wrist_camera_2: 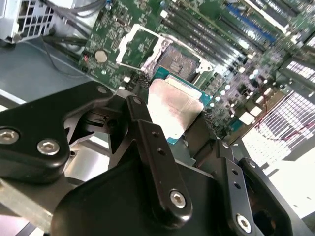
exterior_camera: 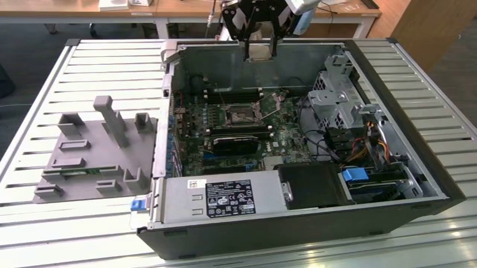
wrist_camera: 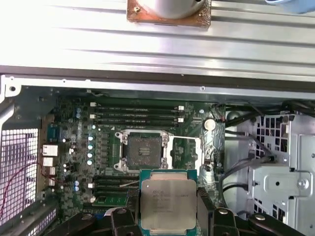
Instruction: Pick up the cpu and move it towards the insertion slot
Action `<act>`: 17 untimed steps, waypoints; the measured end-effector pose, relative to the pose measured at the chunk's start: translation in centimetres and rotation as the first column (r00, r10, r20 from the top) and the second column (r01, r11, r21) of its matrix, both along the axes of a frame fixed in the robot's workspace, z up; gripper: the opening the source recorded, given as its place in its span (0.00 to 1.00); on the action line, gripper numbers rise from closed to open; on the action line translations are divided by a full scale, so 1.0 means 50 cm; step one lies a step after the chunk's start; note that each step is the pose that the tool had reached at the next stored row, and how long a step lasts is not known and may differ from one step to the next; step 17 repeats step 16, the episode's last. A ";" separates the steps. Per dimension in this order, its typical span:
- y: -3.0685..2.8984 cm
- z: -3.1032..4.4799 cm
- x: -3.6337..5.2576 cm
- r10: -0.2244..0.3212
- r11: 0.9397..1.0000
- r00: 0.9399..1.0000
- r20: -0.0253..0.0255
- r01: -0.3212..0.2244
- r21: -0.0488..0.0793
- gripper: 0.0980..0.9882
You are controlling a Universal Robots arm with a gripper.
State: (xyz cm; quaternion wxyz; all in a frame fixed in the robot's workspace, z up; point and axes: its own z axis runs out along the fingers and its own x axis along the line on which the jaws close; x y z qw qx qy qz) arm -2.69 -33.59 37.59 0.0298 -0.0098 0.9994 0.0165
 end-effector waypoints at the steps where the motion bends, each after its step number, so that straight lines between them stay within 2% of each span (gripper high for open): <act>1: 0.005 -0.001 -0.001 0.000 1.000 1.000 0.000 0.000 0.000 0.50; 9: 0.035 -0.008 -0.006 0.000 1.000 1.000 0.000 0.000 0.000 0.50; 17: 0.038 -0.009 -0.006 0.000 1.000 1.000 0.000 0.000 0.000 0.50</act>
